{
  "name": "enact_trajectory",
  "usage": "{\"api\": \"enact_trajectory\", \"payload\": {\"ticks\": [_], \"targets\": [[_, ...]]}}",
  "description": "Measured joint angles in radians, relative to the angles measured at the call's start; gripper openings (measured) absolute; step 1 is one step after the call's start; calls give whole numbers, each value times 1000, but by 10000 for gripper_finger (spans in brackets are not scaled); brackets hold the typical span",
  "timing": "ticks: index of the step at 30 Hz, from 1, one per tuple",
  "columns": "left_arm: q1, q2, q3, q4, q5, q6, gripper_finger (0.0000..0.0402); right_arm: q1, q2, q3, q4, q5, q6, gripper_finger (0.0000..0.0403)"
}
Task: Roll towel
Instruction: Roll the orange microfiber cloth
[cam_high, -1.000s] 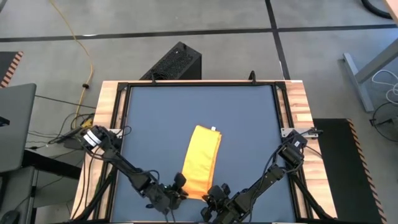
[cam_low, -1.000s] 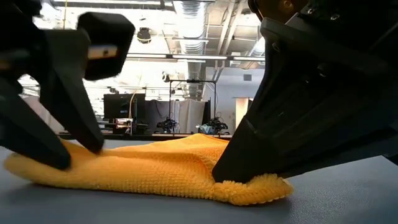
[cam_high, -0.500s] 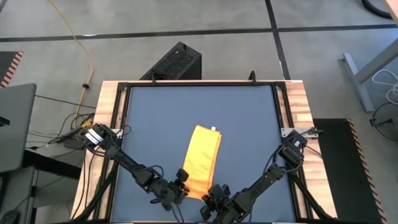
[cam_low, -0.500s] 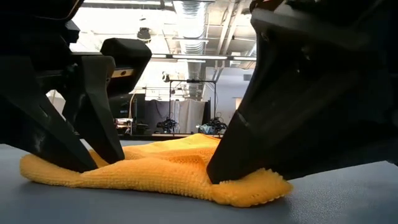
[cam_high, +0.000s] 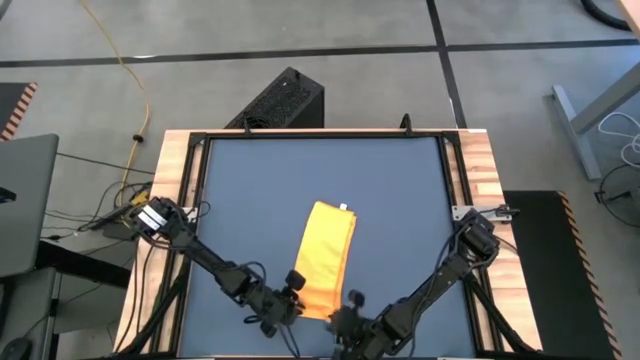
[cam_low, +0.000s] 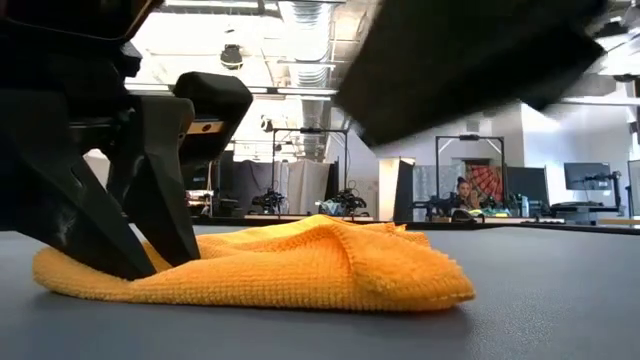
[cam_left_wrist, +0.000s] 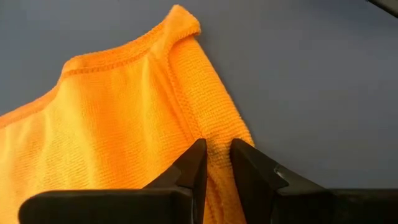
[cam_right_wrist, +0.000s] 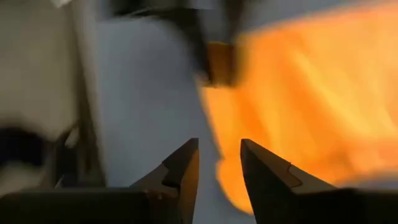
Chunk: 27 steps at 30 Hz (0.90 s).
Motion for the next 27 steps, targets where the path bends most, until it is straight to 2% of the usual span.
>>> {"api": "enact_trajectory", "payload": {"ticks": [2, 4, 7, 21, 27], "targets": [[10, -1, 0, 0, 34, -2, 66, 14, 15, 2, 64, -31, -287, 156], [21, -1, 0, -1, 67, -11, 66, 24, 28, 0, 78, -36, -483, 162], [35, -1, 0, -2, 110, -31, 66, 26, 28, 0, 64, -36, -617, 167], [41, 0, -1, -1, 121, -38, 66, -39, 74, 2, 26, -131, -669, 166], [42, 0, -1, -11, 139, -38, 66, -50, 100, 6, -19, -108, -578, 166]]}}
